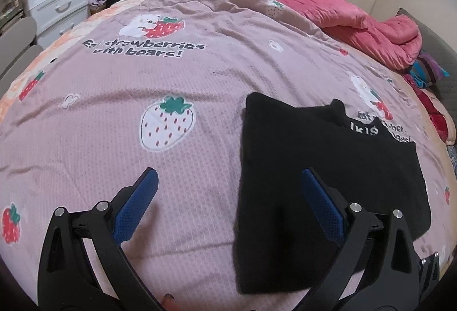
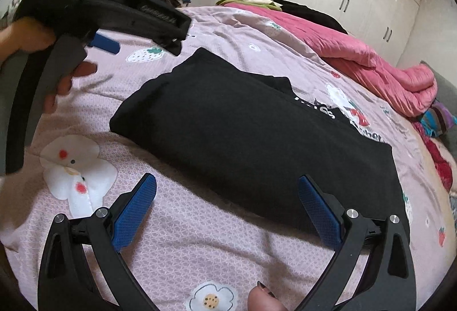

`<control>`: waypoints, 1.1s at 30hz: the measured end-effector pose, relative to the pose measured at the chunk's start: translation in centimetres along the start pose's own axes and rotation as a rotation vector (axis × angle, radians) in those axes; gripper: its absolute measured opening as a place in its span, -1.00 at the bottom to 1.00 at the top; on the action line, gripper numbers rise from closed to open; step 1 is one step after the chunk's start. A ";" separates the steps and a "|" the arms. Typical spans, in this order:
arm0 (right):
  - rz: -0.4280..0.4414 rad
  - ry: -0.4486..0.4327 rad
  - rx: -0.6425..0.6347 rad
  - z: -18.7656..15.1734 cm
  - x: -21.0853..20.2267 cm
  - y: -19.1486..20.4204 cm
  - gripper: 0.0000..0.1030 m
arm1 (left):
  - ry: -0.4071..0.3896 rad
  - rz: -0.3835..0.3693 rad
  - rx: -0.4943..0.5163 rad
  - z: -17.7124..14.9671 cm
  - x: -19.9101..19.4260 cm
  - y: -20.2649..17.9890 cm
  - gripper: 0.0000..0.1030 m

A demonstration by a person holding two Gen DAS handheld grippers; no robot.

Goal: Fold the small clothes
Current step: 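Move both open tools onto the folded black sweater's edge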

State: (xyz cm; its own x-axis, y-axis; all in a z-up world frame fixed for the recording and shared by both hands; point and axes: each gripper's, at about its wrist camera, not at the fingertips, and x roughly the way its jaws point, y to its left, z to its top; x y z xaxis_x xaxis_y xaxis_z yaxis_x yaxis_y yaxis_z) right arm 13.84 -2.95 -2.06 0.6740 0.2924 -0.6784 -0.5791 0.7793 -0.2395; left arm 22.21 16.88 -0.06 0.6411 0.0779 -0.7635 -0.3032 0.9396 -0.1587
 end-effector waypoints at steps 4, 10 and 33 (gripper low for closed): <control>-0.010 0.012 -0.059 0.5 0.9 0.7 0.91 | 0.009 0.012 -0.008 0.9 0.9 0.3 0.82; -0.004 0.060 -0.119 1.2 3.2 1.4 0.91 | 0.019 0.025 0.013 2.0 2.2 -0.3 0.82; -0.139 -0.016 -0.178 4.2 6.8 1.9 0.91 | 0.091 0.008 -0.007 3.7 5.4 -0.2 0.82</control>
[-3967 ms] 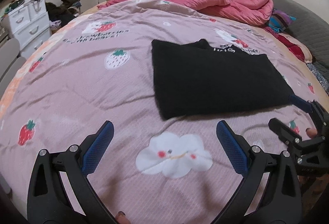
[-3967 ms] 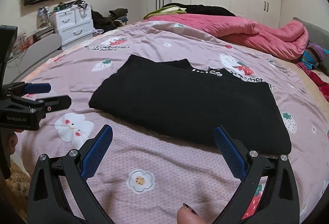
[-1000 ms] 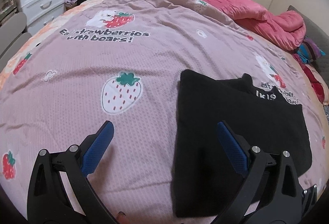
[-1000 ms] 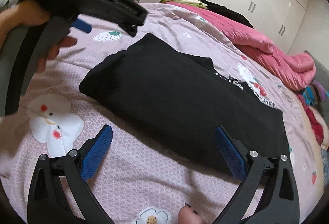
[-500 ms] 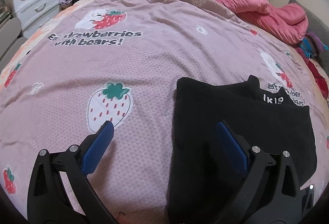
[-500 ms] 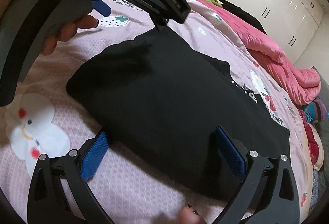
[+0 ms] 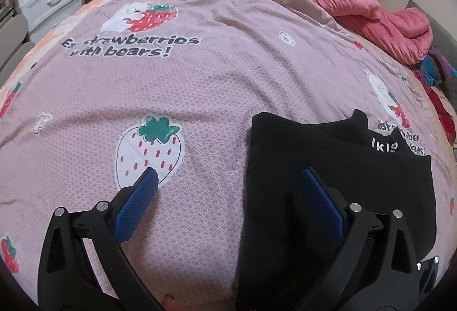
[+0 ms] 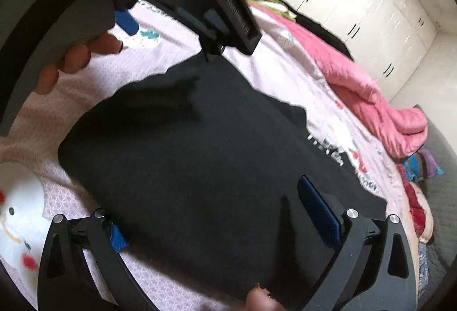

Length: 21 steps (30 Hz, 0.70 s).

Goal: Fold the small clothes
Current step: 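Move both open tools onto the folded black sweater's edge, then close the right tool on the sweater edge while the left tool grips beside it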

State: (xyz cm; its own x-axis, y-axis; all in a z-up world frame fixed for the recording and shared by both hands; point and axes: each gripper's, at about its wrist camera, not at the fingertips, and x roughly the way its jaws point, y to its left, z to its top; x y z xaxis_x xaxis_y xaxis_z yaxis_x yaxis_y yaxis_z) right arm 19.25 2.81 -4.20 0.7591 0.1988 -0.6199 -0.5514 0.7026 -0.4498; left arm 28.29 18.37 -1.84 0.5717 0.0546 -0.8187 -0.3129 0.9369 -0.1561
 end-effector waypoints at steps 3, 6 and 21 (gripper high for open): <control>-0.005 -0.039 0.007 0.1 -0.6 -0.5 0.89 | 0.015 -0.009 -0.018 0.1 0.3 0.2 0.82; 0.017 -0.055 0.021 0.0 -1.1 -0.8 0.68 | 0.019 -0.014 -0.016 0.0 0.3 0.1 0.82; 0.119 -0.158 0.140 -0.8 -4.3 -3.0 -0.64 | 0.061 -0.054 0.017 -0.6 1.0 -1.4 0.82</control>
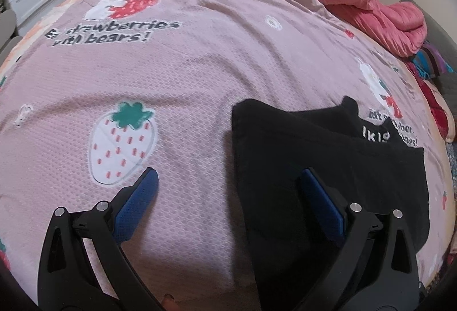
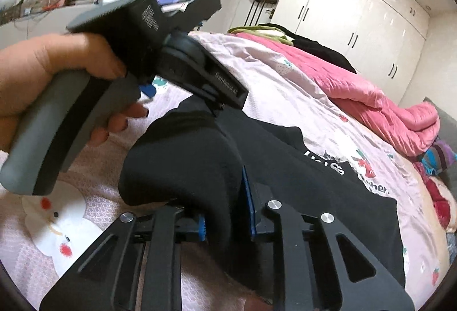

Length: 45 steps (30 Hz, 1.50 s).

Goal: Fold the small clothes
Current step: 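Close the right tool on the sweater edge while the left tool grips beside it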

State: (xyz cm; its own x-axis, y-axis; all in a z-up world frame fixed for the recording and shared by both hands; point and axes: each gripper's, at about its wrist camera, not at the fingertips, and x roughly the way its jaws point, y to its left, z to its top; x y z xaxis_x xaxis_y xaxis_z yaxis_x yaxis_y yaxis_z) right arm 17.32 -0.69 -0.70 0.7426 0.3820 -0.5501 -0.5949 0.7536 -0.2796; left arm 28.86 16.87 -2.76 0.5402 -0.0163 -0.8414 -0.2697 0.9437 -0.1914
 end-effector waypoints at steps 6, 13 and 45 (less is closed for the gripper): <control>0.000 -0.029 0.063 -0.5 -1.6 -0.9 -0.70 | 0.011 -0.060 -0.016 -0.4 0.1 -0.7 0.81; 0.002 -0.038 0.121 -1.0 -2.6 -2.0 -0.74 | 0.021 -0.164 -0.029 -0.9 -0.3 -1.9 0.06; 0.011 -0.072 0.218 -2.0 -4.2 -3.5 -0.76 | 0.062 -0.504 -0.216 -1.6 -0.5 -2.2 -0.72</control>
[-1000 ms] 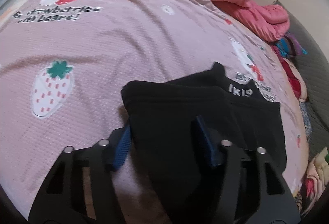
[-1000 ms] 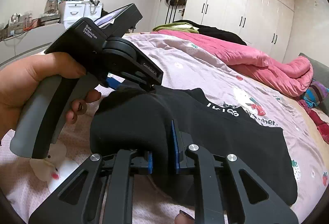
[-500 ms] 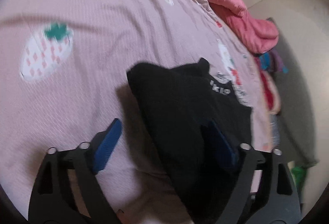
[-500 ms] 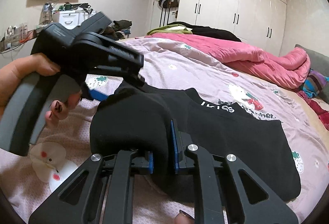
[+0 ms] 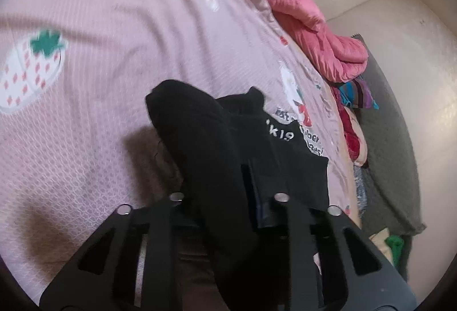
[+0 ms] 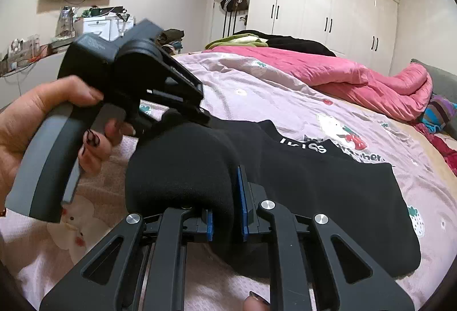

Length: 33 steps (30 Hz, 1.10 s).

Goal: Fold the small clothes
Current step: 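Close the right tool on the sweater edge while the left tool grips beside it, then lift the sweater edge with both tools and fold it over in half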

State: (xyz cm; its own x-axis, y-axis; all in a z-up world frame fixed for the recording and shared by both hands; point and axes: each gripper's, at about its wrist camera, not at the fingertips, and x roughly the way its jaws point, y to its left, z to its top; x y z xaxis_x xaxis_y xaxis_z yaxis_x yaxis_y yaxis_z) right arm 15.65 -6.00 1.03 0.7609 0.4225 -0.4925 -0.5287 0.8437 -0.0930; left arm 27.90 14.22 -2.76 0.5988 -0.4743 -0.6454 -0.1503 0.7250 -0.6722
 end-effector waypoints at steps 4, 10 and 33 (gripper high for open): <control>-0.014 -0.022 0.036 -0.6 -1.3 -0.9 -0.78 | -0.046 0.038 0.102 -0.3 -1.0 -3.1 -0.75; -0.044 -0.049 0.100 -2.1 -3.4 -2.6 -0.81 | -0.078 0.089 0.238 -2.0 -1.0 -6.9 -0.75; -0.073 -0.089 0.282 -3.0 -6.4 -8.9 -0.85 | -0.074 0.191 0.356 -3.9 1.8 -15.8 -0.75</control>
State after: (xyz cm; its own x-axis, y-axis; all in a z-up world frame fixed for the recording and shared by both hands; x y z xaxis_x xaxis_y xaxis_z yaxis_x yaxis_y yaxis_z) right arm 14.36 -17.25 2.40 0.8299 0.3739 -0.4140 -0.3551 0.9264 0.1250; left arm 28.30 -0.01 5.31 0.6436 -0.2862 -0.7098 0.0091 0.9302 -0.3669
